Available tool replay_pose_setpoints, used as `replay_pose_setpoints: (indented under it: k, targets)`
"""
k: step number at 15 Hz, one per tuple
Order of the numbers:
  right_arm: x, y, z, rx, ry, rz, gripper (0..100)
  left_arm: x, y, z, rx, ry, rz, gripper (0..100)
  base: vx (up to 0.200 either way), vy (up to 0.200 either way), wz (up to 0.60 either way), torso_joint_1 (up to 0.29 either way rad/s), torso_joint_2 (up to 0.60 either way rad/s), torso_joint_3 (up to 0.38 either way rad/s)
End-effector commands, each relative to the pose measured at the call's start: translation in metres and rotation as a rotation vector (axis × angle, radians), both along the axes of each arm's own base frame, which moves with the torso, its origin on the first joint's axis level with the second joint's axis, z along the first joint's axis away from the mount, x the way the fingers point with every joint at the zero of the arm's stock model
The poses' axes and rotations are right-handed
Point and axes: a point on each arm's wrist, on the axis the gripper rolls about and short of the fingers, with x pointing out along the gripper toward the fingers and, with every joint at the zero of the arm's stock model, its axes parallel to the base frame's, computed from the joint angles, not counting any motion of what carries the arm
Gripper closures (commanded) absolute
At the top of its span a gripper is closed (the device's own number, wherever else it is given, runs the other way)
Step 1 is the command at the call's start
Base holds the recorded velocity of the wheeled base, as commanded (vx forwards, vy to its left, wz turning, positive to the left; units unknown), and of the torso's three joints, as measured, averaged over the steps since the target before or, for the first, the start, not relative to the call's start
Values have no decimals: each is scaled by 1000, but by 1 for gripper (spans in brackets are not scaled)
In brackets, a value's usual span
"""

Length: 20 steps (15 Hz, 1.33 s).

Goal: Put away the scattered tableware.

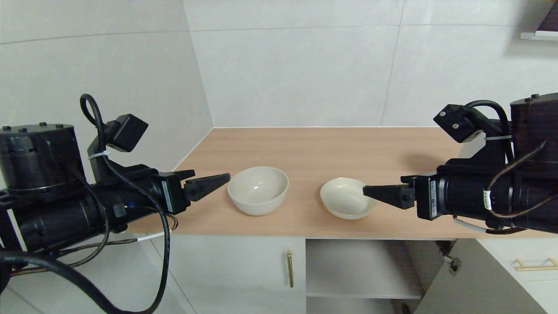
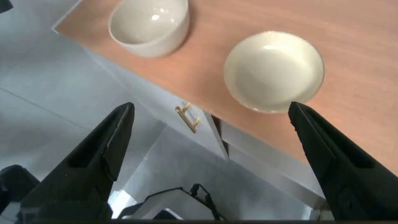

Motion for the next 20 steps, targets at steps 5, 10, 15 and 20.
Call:
replay_pose_setpoints:
  k: [5, 10, 15, 20]
  targets:
    - [52, 5, -8, -36, -10, -173, 0, 35, -3, 2, 37, 28, 115, 0, 0, 0, 0, 30, -73, -45]
    - [104, 4, -39, -83, 68, -257, 0, 57, -6, 8, 140, 240, 223, 0, 0, 0, 0, 0, 0, 0]
    - [112, 9, -58, -106, 112, -335, 0, 89, -16, -27, 170, 354, 343, 0, 0, 0, 0, 0, 0, 0]
    - [112, 10, -57, -102, 109, -338, 0, 103, -35, -51, 166, 418, 348, 0, 0, 0, 0, 0, 0, 0]
